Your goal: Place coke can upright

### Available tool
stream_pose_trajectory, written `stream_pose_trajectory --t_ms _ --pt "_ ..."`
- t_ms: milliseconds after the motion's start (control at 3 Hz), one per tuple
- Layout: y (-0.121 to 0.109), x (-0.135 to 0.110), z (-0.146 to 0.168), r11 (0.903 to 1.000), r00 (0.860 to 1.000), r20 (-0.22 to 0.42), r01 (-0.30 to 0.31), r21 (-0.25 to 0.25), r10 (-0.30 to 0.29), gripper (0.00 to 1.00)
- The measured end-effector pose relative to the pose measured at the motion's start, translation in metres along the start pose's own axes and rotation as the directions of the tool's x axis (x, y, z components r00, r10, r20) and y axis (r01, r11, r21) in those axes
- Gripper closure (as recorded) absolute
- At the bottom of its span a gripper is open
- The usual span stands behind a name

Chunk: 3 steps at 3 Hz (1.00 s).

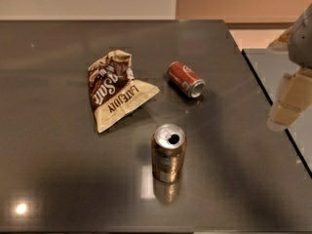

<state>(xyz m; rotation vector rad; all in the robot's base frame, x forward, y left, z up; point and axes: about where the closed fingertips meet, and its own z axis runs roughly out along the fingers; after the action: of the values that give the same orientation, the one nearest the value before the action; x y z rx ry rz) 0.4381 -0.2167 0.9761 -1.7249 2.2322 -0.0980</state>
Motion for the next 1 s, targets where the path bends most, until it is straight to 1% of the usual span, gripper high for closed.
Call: stream_pose_trajectory --t_ms 333,667,1000 --pt "0.000 0.000 0.000 1.0000 1.000 0.000 0.000 0.000 0.000 0.00" --pt "-0.005 -0.004 0.001 0.9997 0.999 -0.026 0.023 -0.006 -0.023 0.00" --pt "-0.022 -0.021 0.013 0.9993 0.999 -0.044 0.026 -0.029 -0.027 0.00"
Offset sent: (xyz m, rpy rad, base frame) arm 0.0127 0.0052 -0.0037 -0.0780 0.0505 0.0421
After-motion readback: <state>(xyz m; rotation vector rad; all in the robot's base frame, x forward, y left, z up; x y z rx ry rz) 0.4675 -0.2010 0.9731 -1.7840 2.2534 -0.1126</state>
